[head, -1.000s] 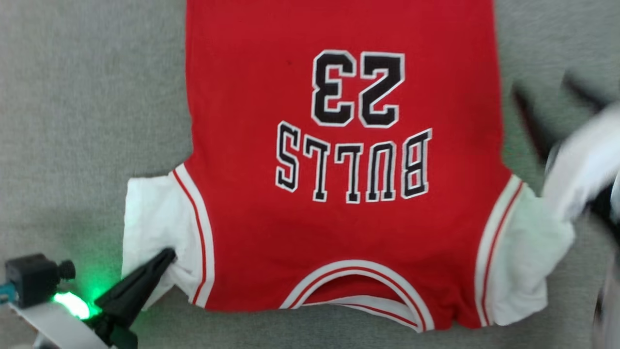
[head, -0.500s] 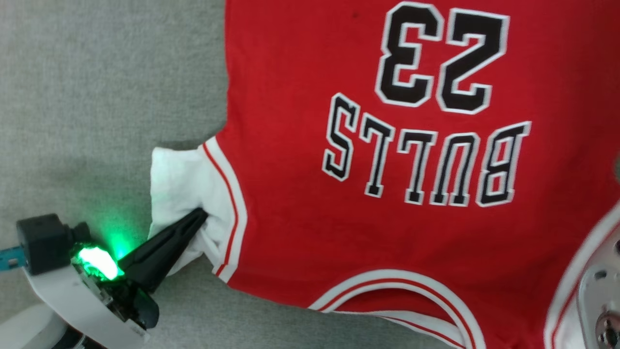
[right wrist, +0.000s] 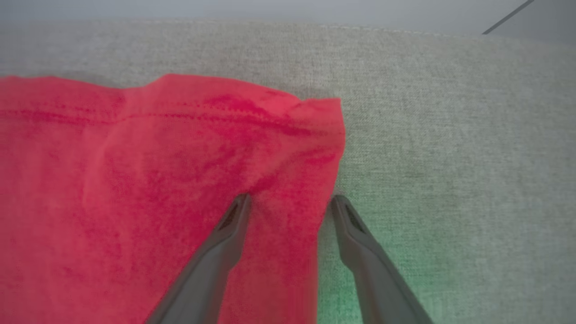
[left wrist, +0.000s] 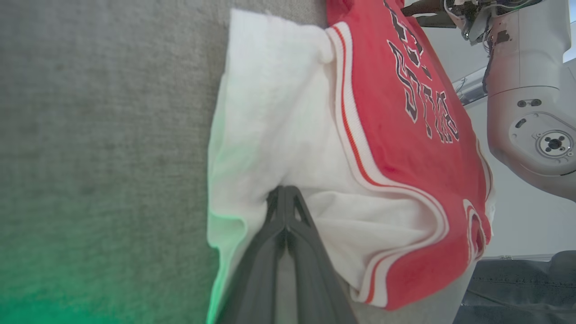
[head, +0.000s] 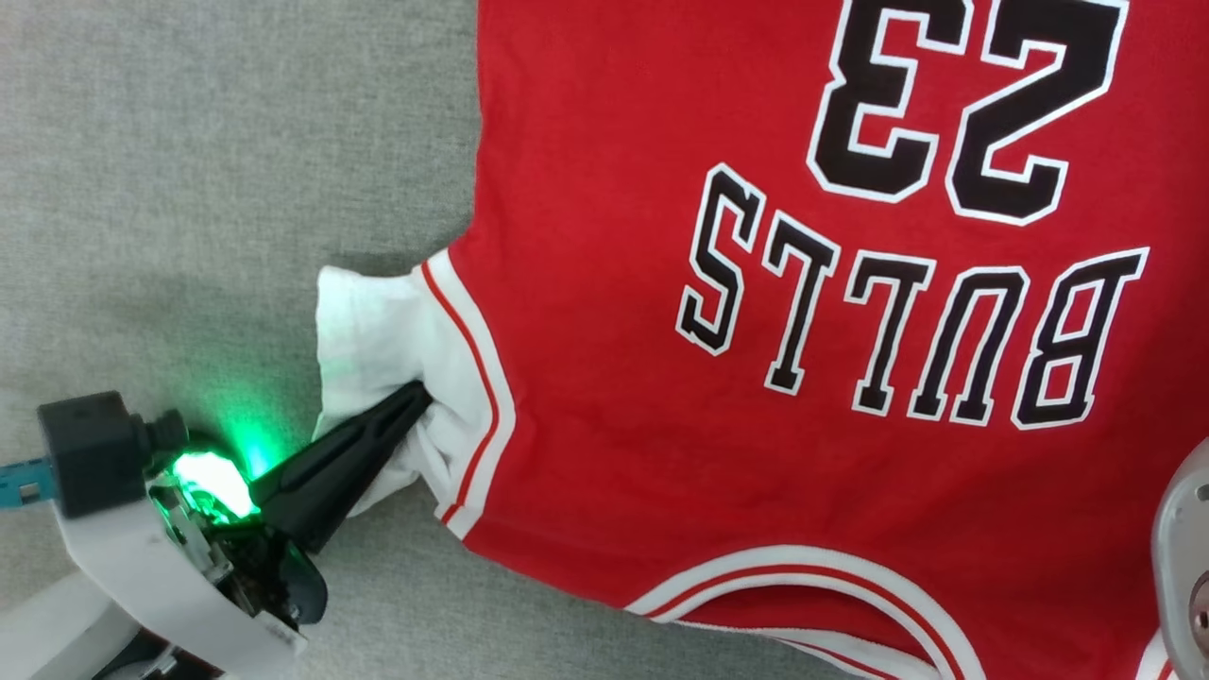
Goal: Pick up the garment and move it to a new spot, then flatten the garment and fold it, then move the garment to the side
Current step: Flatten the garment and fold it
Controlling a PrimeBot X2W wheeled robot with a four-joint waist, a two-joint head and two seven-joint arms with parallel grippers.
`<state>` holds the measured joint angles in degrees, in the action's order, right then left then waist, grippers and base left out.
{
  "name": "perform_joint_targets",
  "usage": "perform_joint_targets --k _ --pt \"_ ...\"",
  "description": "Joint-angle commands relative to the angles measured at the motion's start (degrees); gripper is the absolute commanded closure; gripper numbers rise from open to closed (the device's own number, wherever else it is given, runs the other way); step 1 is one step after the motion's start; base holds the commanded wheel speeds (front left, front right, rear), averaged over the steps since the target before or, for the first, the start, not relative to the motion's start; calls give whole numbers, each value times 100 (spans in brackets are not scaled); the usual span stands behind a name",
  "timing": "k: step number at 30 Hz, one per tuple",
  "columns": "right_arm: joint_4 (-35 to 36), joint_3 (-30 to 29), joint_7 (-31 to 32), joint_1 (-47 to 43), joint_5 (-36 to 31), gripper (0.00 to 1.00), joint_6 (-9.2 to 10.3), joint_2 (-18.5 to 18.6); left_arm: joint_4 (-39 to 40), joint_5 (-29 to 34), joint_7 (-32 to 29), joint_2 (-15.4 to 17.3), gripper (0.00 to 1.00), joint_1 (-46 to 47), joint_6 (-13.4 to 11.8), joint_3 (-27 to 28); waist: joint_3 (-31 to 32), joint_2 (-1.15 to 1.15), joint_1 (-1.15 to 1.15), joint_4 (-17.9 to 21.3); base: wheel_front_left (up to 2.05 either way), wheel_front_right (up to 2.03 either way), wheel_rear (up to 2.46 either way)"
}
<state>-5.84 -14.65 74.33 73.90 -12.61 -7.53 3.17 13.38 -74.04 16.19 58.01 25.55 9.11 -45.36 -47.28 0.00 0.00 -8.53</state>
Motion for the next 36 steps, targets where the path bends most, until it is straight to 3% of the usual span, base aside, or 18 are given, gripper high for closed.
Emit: perform_joint_targets --k 1,9,15,23,29,36 --pt "-132 -28 -80 -266 50 100 7 -45 -938 -125 -192 -163 100 -45 -294 28 93 0 0 39 0 0 0" --pt "-50 92 -584 -959 537 100 7 -39 -977 -160 -143 -184 100 -750 -293 868 1155 0 0 339 0 0 0" --pt "714 135 -245 -1835 1062 100 7 5 -633 -206 -122 -267 100 -1261 -187 1178 1760 0 0 579 0 0 0" --pt "2764 138 504 -4282 2243 100 7 558 -606 -12 -109 -277 100 -1786 -169 1407 2308 0 0 838 0 0 0" --pt "3914 234 481 -6321 2878 100 7 402 -643 117 -109 -271 100 -2005 -169 1478 2509 0 0 1011 0 0 0" --pt "4345 956 24 -8068 3034 100 7 183 -624 168 -109 -274 100 -2113 -169 1517 2631 0 0 1147 0 0 0"
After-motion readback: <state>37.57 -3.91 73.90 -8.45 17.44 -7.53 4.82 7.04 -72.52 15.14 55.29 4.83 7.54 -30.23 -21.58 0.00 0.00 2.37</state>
